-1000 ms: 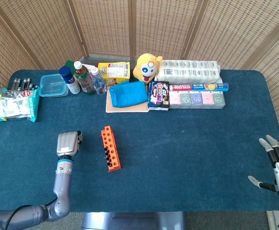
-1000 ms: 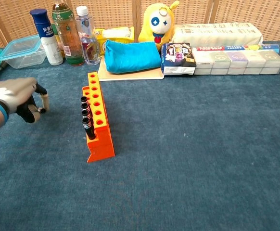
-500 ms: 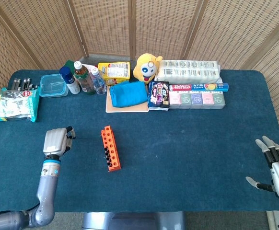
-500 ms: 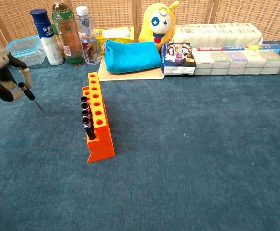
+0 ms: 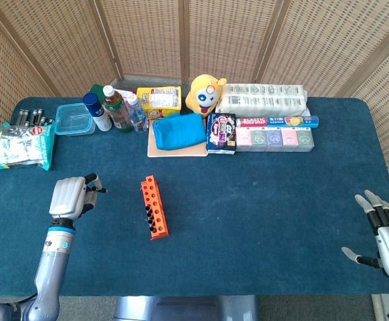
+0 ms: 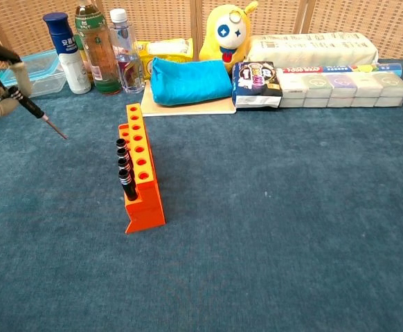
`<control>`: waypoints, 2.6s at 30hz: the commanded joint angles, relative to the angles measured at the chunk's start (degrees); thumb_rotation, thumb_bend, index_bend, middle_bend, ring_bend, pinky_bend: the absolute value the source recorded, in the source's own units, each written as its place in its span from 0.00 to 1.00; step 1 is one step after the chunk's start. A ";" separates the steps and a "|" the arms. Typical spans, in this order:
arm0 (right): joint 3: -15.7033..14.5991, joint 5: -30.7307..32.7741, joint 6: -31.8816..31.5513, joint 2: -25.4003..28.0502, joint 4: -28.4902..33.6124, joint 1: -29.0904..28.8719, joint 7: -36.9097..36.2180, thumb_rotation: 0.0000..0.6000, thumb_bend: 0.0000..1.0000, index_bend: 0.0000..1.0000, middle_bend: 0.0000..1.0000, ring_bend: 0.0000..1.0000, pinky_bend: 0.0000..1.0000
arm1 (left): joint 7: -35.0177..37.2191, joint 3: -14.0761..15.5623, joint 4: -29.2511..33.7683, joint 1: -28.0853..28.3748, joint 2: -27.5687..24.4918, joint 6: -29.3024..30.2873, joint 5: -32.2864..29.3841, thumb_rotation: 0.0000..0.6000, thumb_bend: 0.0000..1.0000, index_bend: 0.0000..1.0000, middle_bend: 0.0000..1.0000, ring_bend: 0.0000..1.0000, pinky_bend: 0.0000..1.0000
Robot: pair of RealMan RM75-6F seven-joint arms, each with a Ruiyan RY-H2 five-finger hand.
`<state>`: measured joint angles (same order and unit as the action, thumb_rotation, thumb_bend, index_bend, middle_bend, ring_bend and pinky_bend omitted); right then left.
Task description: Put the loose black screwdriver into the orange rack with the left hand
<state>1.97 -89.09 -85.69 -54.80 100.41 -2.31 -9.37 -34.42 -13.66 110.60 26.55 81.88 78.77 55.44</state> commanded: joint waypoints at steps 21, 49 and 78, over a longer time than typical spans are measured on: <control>0.16 0.33 -0.22 0.34 -0.18 0.09 -0.87 1.00 0.00 0.05 0.00 0.00 0.02 | -14.80 -2.28 8.15 8.66 4.94 1.41 -7.56 1.00 0.44 0.54 1.00 1.00 1.00; 0.37 0.59 -0.59 0.94 -0.34 0.29 -2.35 1.00 0.00 0.05 0.00 0.00 0.02 | -21.95 -0.94 8.97 14.21 11.02 8.10 -13.58 1.00 0.44 0.54 1.00 1.00 1.00; 0.48 0.70 -0.70 1.17 -0.38 0.37 -2.87 1.00 0.00 0.05 0.00 0.00 0.02 | -22.89 -0.75 7.16 16.43 11.95 9.71 -15.26 1.00 0.43 0.54 1.00 1.00 1.00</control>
<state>2.44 -88.39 -86.38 -53.64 100.03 -1.95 -12.24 -57.31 -14.44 117.80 42.95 93.79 88.45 40.17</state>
